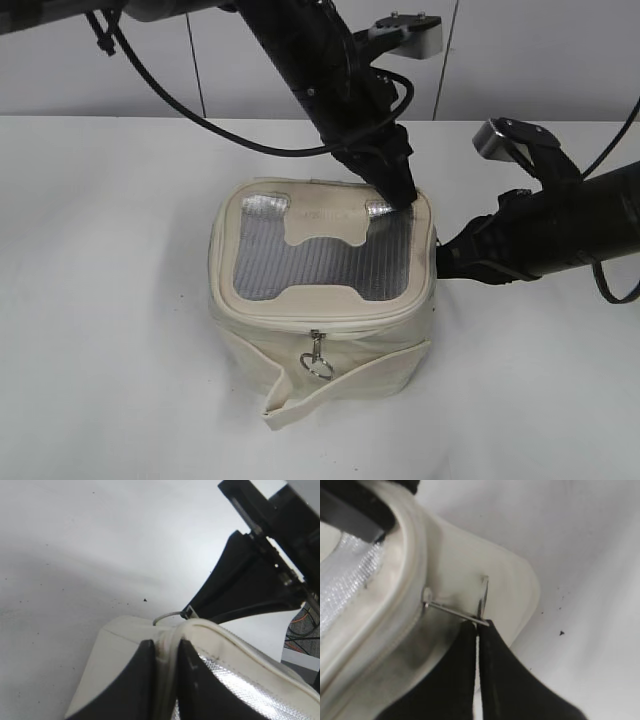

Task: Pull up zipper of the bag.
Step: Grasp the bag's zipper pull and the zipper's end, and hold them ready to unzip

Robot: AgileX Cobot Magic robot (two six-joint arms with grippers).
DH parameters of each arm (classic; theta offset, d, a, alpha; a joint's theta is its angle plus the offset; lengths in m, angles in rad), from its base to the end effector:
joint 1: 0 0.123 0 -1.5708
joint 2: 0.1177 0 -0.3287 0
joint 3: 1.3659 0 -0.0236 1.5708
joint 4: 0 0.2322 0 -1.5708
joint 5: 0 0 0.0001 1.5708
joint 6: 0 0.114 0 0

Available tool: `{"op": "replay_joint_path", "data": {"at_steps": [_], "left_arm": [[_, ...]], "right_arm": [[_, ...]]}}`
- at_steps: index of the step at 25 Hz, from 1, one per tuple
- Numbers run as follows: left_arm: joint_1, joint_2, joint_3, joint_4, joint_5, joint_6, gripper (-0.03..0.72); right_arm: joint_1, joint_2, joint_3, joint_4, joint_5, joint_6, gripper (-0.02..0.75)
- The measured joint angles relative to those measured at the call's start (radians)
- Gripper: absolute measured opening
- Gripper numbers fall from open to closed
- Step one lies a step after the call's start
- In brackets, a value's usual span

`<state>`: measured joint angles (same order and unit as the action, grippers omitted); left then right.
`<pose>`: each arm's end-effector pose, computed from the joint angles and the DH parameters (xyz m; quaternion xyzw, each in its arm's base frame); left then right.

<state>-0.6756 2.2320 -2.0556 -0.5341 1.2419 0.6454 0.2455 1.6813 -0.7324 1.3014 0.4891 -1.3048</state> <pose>0.3500 -0.3509 0.2640 0.5443 0.7898 -0.2599 0.1114 0.2766 0.1226 0.1967 -0.1961 0.9150 0.2506 0.2480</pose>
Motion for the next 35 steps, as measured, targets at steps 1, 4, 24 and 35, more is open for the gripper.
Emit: {"op": "replay_joint_path", "data": {"at_steps": [1,4,24,35], "left_arm": [[0.0,0.0,0.0,0.004,-0.001,0.0,0.094],[-0.002,0.0,0.0,0.012,-0.004,0.0,0.093],[-0.005,-0.001,0.0,0.018,-0.004,0.0,0.093],[-0.005,-0.001,0.0,0.013,0.002,0.0,0.093]], "right_arm": [[0.0,-0.002,0.0,-0.04,0.007,0.039,0.005],[0.0,-0.023,-0.002,-0.146,0.025,0.175,0.005],[0.0,-0.156,0.003,-0.35,0.163,0.353,0.005],[0.0,-0.275,0.013,-0.511,0.28,0.501,0.005]]}}
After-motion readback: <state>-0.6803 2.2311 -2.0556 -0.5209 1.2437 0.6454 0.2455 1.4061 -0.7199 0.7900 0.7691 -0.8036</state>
